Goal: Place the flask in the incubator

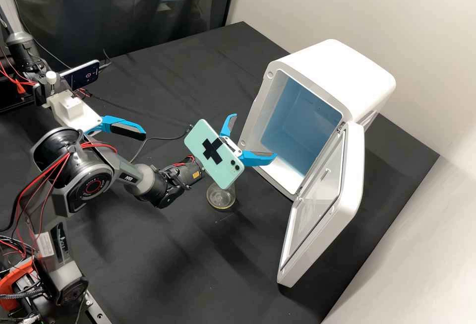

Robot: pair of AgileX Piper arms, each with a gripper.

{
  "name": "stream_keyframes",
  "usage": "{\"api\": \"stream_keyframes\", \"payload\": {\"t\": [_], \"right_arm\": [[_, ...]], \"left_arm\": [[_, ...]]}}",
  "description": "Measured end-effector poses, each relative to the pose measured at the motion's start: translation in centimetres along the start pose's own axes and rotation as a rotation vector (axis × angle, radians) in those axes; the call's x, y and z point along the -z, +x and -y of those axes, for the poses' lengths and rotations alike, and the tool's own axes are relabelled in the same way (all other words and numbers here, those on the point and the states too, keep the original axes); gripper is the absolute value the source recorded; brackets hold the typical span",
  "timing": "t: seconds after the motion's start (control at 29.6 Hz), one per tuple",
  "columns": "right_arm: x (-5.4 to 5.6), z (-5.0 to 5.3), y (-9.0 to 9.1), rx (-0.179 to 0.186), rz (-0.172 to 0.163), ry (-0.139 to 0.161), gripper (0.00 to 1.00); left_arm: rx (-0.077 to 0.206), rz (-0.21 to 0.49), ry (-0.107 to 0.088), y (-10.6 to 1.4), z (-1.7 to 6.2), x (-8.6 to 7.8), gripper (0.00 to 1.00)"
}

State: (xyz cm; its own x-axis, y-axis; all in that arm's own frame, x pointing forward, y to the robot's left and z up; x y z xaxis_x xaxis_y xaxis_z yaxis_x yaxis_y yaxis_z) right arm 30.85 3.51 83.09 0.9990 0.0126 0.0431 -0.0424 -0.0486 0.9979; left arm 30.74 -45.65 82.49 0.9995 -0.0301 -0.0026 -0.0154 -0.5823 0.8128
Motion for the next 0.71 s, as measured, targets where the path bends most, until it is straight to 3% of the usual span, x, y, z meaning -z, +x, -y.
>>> {"api": "stream_keyframes", "payload": {"t": [0.44, 0.57, 0.71], "right_arm": [[0.0, 0.0, 0.0, 0.0, 0.0, 0.0, 1.0], [0.0, 0.0, 0.0, 0.0, 0.0, 0.0, 1.0], [0.0, 0.0, 0.0, 0.0, 0.0, 0.0, 1.0]], "left_arm": [[0.004, -0.002, 0.0, -0.1, 0.13, 0.1, 1.0], [0.037, -0.008, 0.0, -0.9, 1.03, 0.2, 1.0], [0.088, -0.03, 0.008, -2.3, 2.3, 1.1, 1.0]]}}
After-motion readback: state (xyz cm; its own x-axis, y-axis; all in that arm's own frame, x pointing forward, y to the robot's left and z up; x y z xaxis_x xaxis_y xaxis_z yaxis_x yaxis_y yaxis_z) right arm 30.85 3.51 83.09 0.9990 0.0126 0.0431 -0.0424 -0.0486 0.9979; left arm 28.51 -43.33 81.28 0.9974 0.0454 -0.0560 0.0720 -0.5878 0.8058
